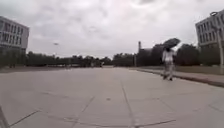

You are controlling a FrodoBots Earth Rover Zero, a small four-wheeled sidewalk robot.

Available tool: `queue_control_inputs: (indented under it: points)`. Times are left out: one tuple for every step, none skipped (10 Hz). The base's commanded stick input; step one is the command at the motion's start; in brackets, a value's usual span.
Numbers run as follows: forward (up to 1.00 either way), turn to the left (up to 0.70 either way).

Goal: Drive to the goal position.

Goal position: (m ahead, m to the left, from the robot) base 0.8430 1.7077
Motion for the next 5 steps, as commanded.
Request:
queue_control_inputs:
  points:
    - [0.7,0.0]
    - [0.7,0.0]
    - [0.7,0.0]
    - [0.7,0.0]
    - [0.7,0.0]
